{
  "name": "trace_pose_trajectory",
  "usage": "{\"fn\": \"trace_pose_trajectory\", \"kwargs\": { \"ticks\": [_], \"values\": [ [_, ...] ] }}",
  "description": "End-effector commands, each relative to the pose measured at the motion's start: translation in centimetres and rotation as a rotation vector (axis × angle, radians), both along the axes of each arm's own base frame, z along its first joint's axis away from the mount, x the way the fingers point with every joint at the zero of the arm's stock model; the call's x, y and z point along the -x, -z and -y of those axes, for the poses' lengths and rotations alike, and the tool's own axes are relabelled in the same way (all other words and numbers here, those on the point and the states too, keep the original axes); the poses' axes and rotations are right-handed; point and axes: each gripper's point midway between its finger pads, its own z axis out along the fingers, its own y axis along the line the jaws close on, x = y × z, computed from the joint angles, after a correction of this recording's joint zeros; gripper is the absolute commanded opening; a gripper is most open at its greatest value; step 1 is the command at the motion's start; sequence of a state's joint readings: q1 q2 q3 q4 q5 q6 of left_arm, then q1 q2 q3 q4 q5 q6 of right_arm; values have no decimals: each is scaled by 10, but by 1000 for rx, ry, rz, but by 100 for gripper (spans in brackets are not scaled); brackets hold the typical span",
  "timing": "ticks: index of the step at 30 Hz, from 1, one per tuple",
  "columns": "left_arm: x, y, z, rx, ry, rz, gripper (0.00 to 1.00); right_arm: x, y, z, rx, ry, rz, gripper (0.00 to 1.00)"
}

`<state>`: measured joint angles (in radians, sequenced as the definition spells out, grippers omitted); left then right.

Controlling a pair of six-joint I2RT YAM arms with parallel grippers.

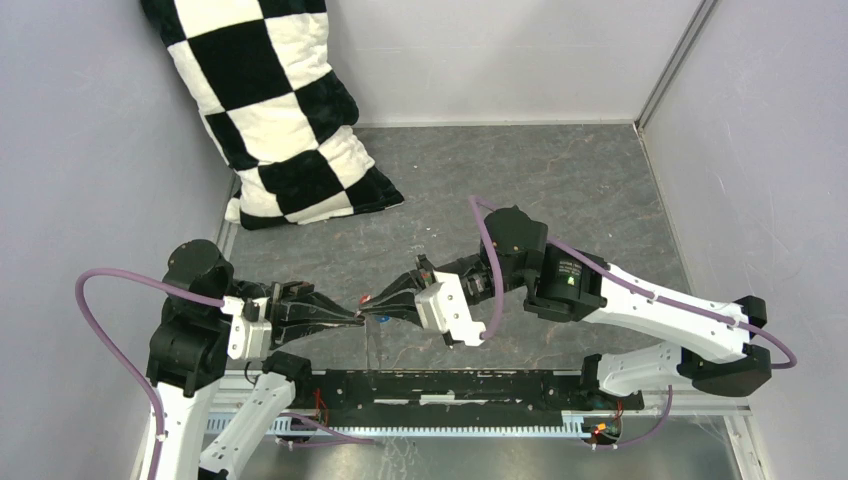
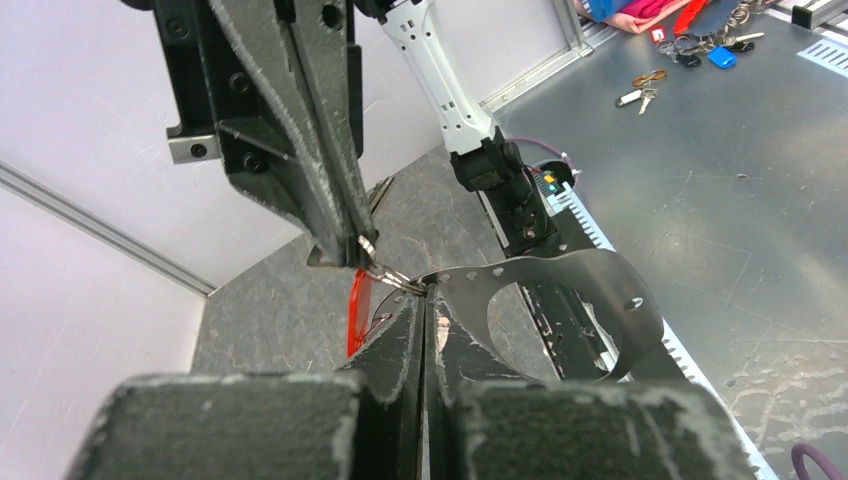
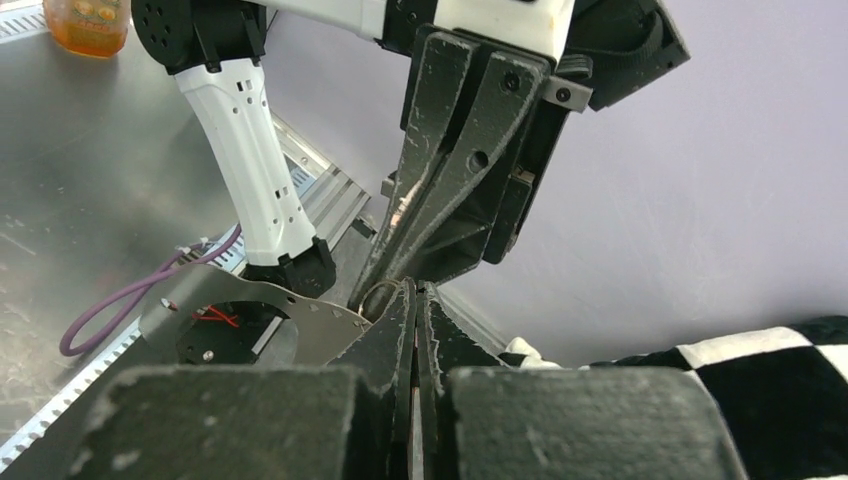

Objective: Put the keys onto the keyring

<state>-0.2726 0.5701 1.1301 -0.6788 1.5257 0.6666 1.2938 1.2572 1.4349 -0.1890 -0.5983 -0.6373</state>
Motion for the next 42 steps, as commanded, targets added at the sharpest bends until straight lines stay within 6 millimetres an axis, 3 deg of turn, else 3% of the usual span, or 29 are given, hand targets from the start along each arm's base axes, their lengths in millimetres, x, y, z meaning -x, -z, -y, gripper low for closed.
{"fn": "trace_pose_trajectory", "kwargs": {
  "ticks": [1,13,27,42],
  "values": [
    [16,-6,-2,21,64,52,2,-4,-5,-3,42,-22,-43,0],
    [15,-7,-2,17,49,45,2,20,-1,3,96,-170,-69,0],
    [-1,4,-2,7,-70,49,2,0,-19,16,-12,-13,-55,0],
    [-41,-13,-15,-20,-382,96,29,-17,-15,22,-1,99,-37,0]
  ]
}}
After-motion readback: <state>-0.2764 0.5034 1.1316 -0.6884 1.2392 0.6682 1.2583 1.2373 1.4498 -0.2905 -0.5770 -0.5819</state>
